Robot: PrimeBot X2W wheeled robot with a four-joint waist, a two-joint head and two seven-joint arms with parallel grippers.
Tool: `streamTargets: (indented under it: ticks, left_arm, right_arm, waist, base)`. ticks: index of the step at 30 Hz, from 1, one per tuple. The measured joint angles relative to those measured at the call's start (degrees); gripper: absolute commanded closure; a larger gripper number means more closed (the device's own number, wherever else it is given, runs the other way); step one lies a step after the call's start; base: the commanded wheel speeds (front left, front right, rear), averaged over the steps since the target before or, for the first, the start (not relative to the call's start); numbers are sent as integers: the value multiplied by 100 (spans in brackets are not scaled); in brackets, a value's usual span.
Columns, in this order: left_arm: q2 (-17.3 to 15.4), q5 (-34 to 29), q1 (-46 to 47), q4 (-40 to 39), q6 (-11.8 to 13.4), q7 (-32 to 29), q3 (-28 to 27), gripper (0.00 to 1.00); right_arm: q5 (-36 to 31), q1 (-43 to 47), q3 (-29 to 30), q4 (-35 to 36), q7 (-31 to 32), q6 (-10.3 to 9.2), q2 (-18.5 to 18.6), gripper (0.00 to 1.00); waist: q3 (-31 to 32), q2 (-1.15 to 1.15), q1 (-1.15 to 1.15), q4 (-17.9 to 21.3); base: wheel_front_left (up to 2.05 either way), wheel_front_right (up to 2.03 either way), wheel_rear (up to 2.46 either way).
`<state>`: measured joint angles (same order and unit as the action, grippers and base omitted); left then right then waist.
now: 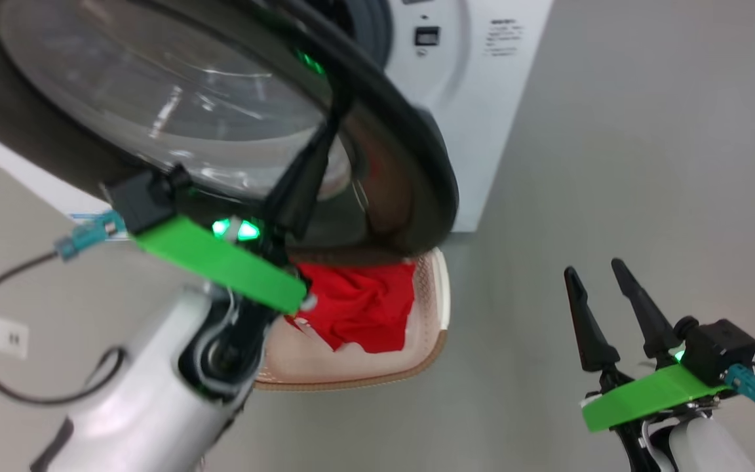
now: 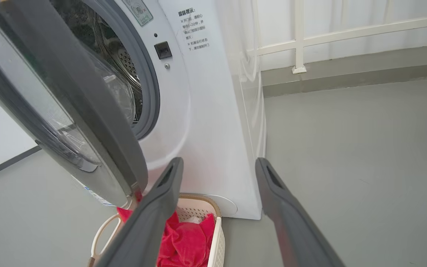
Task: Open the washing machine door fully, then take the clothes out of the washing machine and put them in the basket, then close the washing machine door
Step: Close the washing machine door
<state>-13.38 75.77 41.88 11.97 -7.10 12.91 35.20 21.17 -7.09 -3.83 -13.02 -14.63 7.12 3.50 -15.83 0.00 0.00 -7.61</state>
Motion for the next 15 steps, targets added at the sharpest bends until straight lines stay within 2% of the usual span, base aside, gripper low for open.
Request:
streamTargets:
  ticks: [8, 15]
  left_arm:
    - [146, -31, 749, 828, -1, 138, -22, 100]
    - [154, -143, 712, 951, -1, 140, -183, 100]
  right_arm:
    - [0, -143, 29, 11, 0, 0, -24, 0]
    - [0, -130, 119, 7, 0, 0, -32, 0]
  waist:
    - [-236, 0, 0, 419]
    - [-151, 0, 0, 494]
  base:
    - [0, 0, 0]
    - [0, 0, 0]
